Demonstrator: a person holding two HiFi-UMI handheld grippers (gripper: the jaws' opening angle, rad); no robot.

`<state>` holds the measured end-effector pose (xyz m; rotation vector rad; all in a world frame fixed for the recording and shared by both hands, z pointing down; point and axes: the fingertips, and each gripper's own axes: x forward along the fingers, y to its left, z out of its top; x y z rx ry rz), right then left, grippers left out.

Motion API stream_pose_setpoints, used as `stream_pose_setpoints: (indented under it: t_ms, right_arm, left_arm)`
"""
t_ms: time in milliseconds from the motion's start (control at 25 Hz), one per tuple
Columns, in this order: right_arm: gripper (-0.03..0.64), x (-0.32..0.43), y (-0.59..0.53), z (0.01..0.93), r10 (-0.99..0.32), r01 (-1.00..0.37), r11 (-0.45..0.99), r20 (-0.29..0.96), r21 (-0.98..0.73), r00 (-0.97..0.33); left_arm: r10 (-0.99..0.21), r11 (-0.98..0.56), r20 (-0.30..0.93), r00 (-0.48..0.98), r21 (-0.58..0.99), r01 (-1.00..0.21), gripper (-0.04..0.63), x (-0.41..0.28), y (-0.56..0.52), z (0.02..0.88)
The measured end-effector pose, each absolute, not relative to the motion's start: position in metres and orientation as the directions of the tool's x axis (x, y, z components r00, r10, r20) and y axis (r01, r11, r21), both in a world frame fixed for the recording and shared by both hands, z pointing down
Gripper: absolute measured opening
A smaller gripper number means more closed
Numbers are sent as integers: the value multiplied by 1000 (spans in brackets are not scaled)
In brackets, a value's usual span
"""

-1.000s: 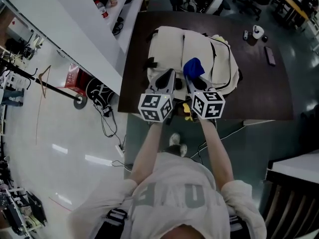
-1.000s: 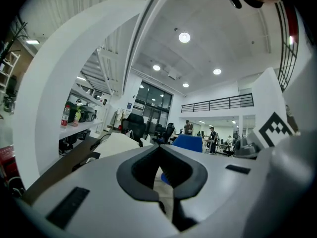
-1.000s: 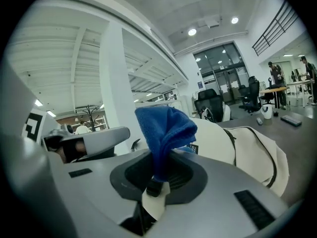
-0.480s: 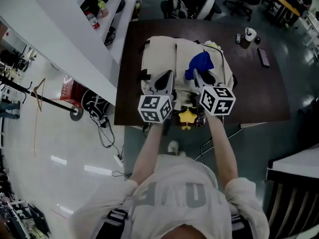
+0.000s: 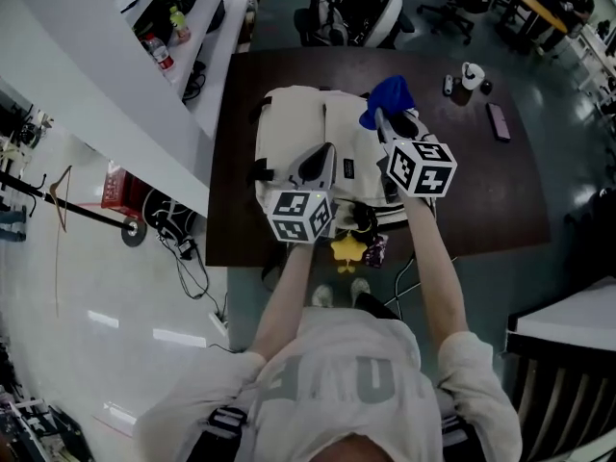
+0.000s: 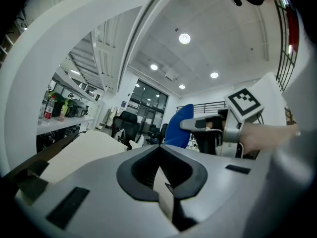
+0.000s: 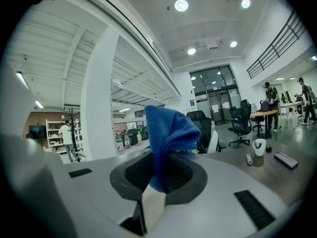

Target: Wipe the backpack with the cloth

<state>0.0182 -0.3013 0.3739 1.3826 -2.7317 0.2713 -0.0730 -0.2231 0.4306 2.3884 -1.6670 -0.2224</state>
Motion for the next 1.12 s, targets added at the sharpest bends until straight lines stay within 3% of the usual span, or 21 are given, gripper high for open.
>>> stream_pose_setpoints:
  t_ms: [480, 1120]
  right_arm:
    - [43, -7, -415, 419, -724, -765, 631, 254, -132, -641]
    - [43, 6, -368, 460, -680, -735, 633, 281, -241, -677]
  left_arm:
    - [-961, -250, 67, 269, 212, -945, -2, -59, -249, 449]
    - [-970, -193, 97, 221, 239, -952, -2, -67, -257, 460]
